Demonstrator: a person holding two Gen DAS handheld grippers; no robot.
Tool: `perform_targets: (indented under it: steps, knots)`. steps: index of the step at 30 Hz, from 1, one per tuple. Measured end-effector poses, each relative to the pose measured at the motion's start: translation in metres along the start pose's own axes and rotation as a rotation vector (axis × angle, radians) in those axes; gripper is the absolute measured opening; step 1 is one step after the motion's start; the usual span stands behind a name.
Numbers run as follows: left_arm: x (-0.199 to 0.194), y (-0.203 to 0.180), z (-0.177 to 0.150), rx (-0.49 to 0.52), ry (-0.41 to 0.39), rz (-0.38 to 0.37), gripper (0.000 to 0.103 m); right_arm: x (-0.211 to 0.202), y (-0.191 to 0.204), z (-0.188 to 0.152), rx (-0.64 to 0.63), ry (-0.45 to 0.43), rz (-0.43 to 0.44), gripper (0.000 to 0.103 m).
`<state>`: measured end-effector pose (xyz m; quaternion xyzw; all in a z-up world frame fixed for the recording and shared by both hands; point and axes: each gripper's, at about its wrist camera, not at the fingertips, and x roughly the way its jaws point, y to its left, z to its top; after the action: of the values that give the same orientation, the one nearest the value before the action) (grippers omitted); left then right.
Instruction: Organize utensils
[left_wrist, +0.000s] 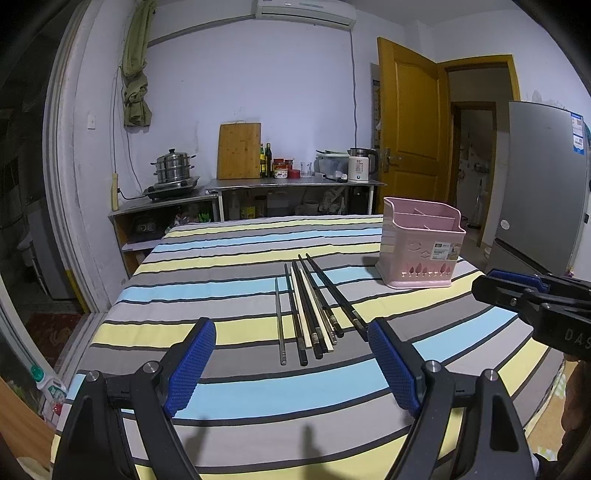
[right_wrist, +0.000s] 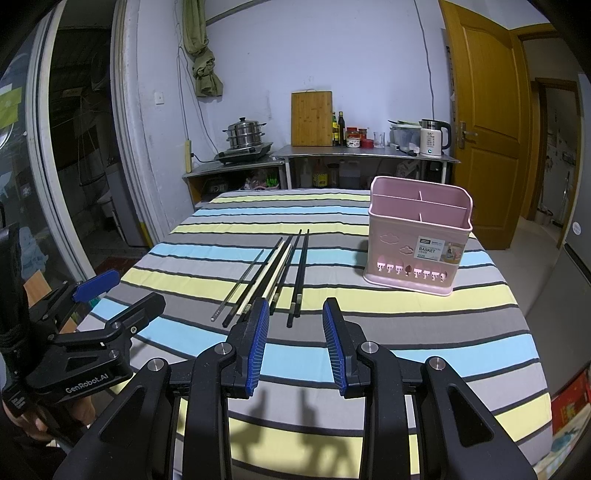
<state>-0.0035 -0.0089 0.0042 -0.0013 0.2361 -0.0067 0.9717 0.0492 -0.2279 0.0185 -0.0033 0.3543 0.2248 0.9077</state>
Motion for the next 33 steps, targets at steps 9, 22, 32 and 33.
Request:
perform_targets:
  steps: [9,22,32,33]
  knots:
    - [-0.0007,-0.0005,0.0009,0.0,0.0,-0.002,0.085,0.0011,-0.0002,-0.0002,0.0,0.0,0.001,0.031]
    - [-0.0007,-0.0021,0.0013,0.002,0.001,-0.001,0.085,0.0022,0.0,0.0004,0.0,0.001,0.0,0.031]
    - [0.0004,-0.004,0.0019,0.005,0.002,-0.004,0.085,0.0019,0.0004,0.001,0.0,0.001,0.001,0.031]
    - [0.0003,-0.0042,0.002,0.006,0.002,-0.004,0.085,0.0018,0.0004,0.001,-0.001,0.0,0.0,0.031]
